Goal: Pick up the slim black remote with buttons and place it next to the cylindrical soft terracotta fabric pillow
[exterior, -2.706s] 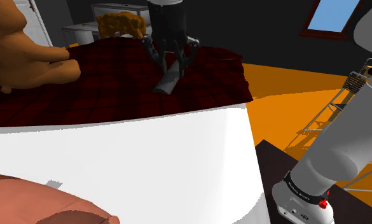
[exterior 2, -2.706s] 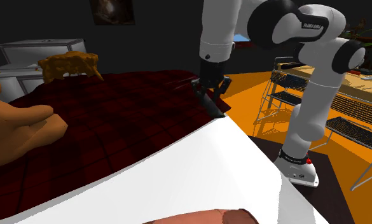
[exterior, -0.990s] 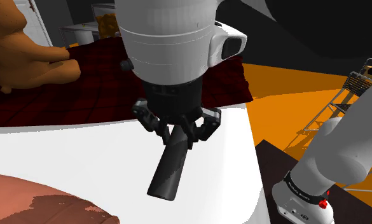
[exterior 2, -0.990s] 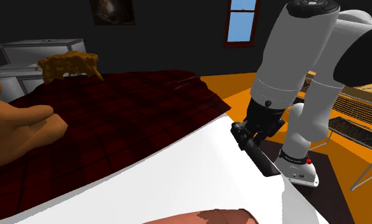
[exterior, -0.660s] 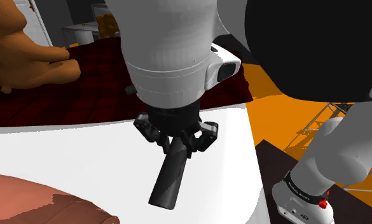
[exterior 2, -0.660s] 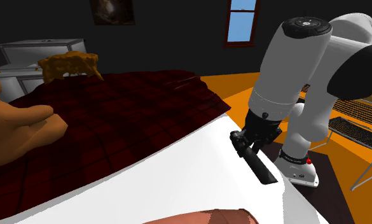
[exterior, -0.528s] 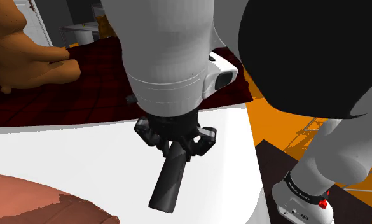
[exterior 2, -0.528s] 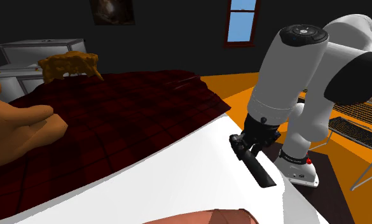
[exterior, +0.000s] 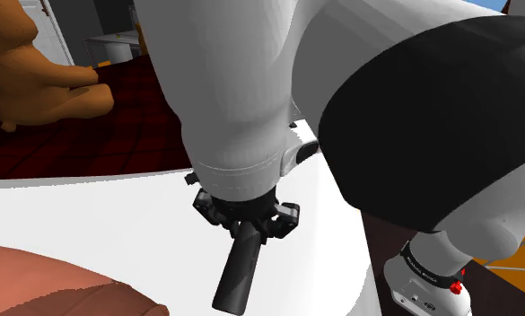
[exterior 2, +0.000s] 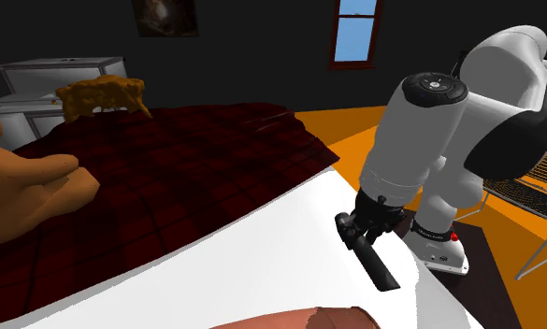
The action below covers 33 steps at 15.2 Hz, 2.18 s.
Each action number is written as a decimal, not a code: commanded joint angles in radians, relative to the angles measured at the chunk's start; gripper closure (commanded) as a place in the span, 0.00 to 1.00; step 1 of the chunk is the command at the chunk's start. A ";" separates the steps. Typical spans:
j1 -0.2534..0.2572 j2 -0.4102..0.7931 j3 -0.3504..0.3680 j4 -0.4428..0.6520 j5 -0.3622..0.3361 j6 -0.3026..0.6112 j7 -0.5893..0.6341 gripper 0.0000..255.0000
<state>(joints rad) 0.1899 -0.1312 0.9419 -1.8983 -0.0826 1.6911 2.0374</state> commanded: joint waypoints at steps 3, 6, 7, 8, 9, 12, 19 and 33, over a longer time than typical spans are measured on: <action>0.001 0.006 0.004 -0.051 -0.005 0.055 0.011 1.00; 0.001 0.016 0.009 -0.085 -0.012 0.093 0.023 1.00; 0.001 0.020 0.011 -0.096 -0.015 0.106 0.027 1.00; 0.001 0.024 0.013 -0.106 -0.019 0.118 0.032 1.00; 0.001 0.029 0.015 -0.117 -0.023 0.131 0.037 1.00; 0.001 0.045 0.021 -0.146 -0.036 0.168 0.053 1.00; 0.001 0.097 0.034 -0.207 -0.083 0.253 0.100 1.00; 0.002 0.118 0.037 -0.224 -0.102 0.279 0.119 0.00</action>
<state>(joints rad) 0.1922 -0.0136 0.9794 -2.1227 -0.1850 1.9704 2.1564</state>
